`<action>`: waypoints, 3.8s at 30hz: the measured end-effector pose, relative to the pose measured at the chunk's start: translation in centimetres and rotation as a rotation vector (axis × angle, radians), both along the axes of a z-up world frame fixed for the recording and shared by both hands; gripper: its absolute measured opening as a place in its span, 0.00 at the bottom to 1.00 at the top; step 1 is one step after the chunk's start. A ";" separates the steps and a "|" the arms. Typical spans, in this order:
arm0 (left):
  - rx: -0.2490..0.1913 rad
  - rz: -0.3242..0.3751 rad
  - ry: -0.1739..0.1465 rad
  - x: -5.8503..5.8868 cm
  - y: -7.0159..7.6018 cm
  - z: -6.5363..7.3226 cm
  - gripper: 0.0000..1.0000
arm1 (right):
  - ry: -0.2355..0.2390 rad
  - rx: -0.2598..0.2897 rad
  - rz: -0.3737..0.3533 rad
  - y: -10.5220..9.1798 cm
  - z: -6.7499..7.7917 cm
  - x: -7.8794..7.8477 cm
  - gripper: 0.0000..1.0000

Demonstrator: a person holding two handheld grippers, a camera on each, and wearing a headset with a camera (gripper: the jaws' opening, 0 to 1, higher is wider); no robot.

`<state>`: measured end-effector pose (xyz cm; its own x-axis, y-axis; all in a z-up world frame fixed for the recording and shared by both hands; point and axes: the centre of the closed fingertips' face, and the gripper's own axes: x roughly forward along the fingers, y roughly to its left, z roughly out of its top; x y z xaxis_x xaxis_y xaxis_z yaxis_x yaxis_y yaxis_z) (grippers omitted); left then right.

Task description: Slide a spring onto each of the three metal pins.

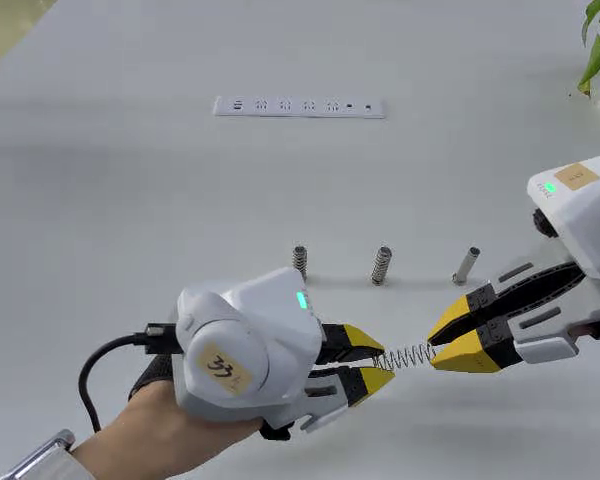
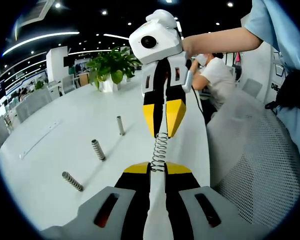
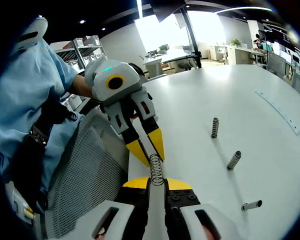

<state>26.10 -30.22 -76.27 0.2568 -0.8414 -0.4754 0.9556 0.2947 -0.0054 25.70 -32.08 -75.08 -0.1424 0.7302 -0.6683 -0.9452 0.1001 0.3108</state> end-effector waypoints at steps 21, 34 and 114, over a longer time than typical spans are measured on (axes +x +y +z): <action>0.004 0.011 0.000 0.5 -0.4 0.2 0.06 | -0.160 -0.128 0.111 0.5 1.2 0.5 0.06; 0.003 0.028 0.024 0.7 -0.5 -0.1 0.06 | -0.251 -0.166 0.196 1.7 2.3 1.2 0.06; -0.086 0.024 -0.009 0.9 -2.4 1.8 0.06 | -0.284 -0.282 0.417 1.4 1.2 0.3 0.09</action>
